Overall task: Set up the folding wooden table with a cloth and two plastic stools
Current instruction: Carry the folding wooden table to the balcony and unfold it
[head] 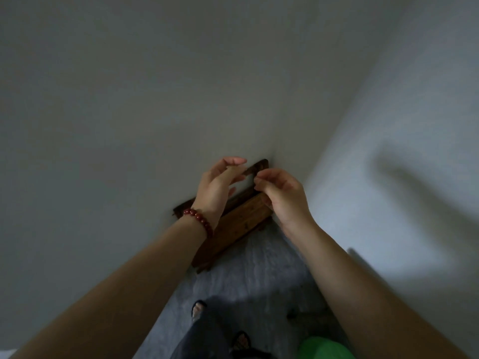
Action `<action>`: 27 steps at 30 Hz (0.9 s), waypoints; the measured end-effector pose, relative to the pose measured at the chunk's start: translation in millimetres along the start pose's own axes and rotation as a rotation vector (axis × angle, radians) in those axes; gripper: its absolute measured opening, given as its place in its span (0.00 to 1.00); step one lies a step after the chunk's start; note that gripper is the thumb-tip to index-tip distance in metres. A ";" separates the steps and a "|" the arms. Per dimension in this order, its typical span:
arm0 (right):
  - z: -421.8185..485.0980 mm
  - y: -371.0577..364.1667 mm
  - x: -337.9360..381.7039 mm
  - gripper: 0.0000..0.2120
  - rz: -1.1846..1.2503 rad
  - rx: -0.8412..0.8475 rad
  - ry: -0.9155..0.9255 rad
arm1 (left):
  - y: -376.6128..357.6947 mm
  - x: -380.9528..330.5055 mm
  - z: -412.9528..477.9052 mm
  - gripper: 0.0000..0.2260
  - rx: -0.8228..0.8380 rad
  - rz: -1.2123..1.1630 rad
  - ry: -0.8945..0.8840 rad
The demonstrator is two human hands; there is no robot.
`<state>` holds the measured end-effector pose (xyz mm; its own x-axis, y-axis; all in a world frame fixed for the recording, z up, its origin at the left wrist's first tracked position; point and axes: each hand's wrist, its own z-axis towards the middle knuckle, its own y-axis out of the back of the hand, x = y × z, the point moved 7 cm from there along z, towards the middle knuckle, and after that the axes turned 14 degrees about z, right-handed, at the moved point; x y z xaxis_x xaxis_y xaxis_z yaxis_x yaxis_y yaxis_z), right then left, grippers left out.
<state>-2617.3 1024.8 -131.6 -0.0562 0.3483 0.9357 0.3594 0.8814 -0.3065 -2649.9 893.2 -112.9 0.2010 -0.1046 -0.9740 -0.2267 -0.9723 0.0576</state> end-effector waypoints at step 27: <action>168.6 -91.4 -23.4 0.07 -0.127 0.182 -0.115 | 76.4 -3.1 154.6 0.07 -0.140 0.080 0.049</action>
<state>-2805.9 989.9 -155.0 -0.2000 0.2560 0.9458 0.1692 0.9598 -0.2240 -2815.1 851.5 -139.3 0.2350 -0.1894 -0.9533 -0.1100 -0.9797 0.1675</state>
